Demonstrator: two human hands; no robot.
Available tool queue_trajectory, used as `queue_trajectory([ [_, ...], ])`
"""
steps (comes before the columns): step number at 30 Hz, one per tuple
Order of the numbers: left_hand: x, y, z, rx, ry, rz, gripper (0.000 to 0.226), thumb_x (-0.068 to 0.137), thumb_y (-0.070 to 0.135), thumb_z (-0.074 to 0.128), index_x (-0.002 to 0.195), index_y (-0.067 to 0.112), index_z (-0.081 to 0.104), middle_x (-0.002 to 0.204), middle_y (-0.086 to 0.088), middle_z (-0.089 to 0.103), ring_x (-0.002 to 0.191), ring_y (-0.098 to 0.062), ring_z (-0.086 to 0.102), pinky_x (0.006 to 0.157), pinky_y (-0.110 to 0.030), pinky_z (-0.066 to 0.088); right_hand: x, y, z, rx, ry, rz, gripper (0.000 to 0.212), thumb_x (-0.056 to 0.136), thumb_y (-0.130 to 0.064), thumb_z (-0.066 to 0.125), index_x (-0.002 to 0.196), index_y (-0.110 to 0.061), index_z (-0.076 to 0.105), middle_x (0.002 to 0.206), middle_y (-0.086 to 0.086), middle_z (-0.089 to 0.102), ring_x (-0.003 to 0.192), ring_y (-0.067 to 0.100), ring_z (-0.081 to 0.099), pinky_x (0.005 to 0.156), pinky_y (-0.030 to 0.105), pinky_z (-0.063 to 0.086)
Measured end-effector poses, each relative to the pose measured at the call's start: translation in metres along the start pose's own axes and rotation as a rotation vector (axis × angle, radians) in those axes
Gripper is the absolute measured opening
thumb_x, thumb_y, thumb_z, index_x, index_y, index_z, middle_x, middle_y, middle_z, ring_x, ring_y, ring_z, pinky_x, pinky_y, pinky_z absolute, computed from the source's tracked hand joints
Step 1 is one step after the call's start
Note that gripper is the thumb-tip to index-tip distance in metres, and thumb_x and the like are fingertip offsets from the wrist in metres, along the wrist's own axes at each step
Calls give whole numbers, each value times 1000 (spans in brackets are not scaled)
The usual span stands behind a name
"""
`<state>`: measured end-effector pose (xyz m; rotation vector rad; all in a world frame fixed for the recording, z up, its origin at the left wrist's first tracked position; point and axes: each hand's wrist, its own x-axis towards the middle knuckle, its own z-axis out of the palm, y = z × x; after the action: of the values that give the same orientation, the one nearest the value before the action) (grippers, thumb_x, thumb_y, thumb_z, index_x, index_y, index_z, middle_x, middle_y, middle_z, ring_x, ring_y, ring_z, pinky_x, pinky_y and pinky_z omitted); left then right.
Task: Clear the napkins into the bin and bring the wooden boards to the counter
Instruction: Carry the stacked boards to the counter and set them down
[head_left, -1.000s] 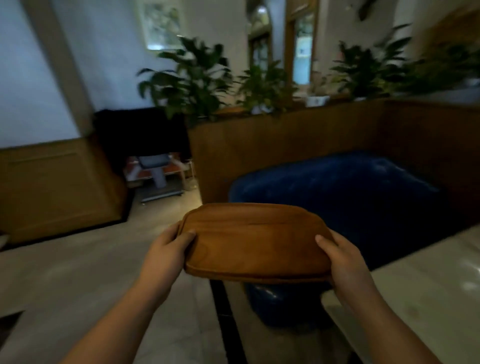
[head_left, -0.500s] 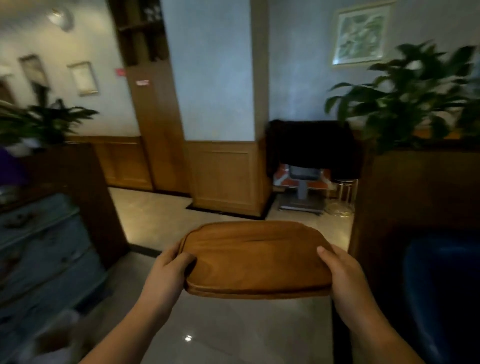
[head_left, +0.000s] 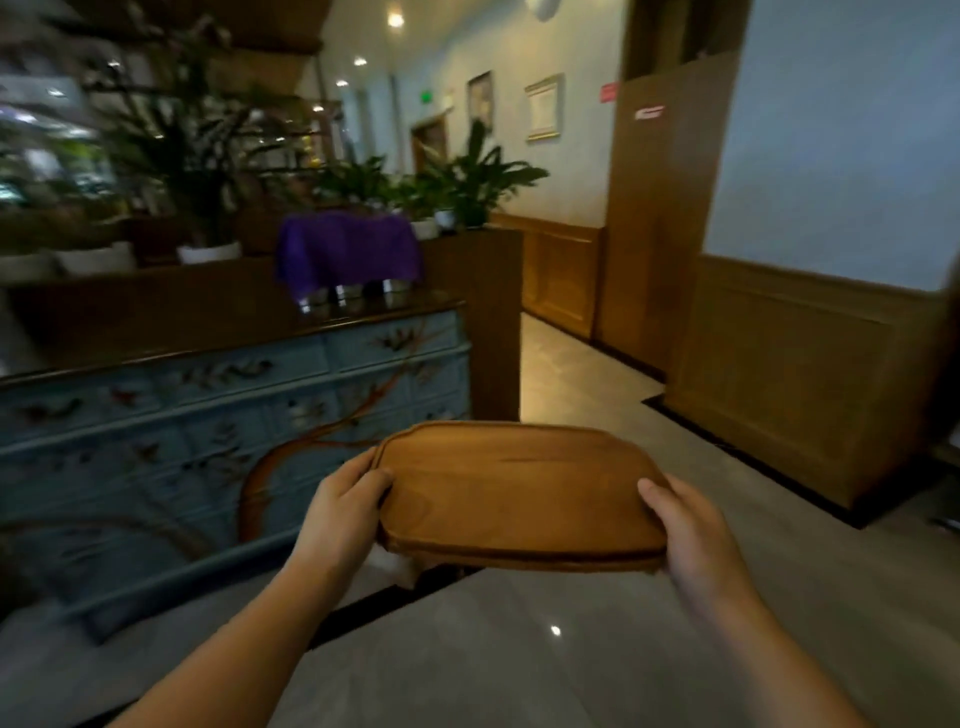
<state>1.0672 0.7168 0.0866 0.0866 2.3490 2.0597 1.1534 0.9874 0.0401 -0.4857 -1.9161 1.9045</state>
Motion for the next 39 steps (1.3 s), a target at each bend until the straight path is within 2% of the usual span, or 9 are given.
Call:
queue_trajectory([
  [3,37,-5,-30,-26,128,-4,18,96,21,44,96,31,59,85,7,63,80,-15,61,66,-31,47,47,-1,54,-48,-99,-42,27,95,-39,51,106,-20,66,84,6,67,75,23,64,57,31,47],
  [7,91,-14,-70,-29,255,3,28,96,19,40,89,32,64,81,-3,66,69,-18,60,59,-32,47,106,-3,131,-47,-242,-65,24,97,-41,46,108,-29,63,101,2,67,93,22,64,72,34,51],
  [11,163,-27,-113,-41,323,-3,29,97,22,38,89,33,63,78,-12,60,63,-25,54,62,-38,45,165,-2,215,-19,-300,-80,19,97,-43,44,99,-33,61,103,1,67,94,20,65,69,33,52],
  [15,245,-28,-152,-13,357,-20,25,98,25,36,97,34,59,75,-10,60,57,-21,55,46,-30,47,230,-4,294,17,-320,-62,25,99,-40,41,105,-29,63,103,1,70,87,15,69,63,25,53],
  [20,338,-21,-188,10,360,-3,27,97,24,40,90,37,62,84,-9,70,75,-27,66,69,-40,55,299,-8,365,40,-376,-41,30,98,-41,43,118,-28,61,105,1,69,94,19,67,73,35,55],
  [24,409,-22,-201,4,362,-2,25,97,21,41,95,34,62,86,-4,71,78,-20,68,63,-29,52,360,-5,409,66,-381,-31,28,97,-39,45,116,-26,62,105,4,71,96,22,68,80,40,54],
  [27,465,-29,-207,-4,379,-9,25,97,23,42,90,38,61,85,-2,70,78,-21,68,69,-37,56,415,1,445,73,-383,-43,27,98,-35,46,114,-24,64,106,5,71,97,22,68,83,40,54],
  [36,640,-50,-236,35,529,-34,28,96,23,46,121,22,58,101,-1,69,91,-18,67,77,-34,53,576,6,562,83,-524,-41,21,100,-28,45,108,-31,64,103,-4,71,93,16,69,75,31,53],
  [39,687,-53,-252,50,588,-27,32,96,24,46,126,19,55,99,4,66,89,-13,63,70,-26,49,623,0,607,33,-582,-50,23,100,-30,45,114,-29,63,106,-4,70,96,14,67,76,30,53],
])
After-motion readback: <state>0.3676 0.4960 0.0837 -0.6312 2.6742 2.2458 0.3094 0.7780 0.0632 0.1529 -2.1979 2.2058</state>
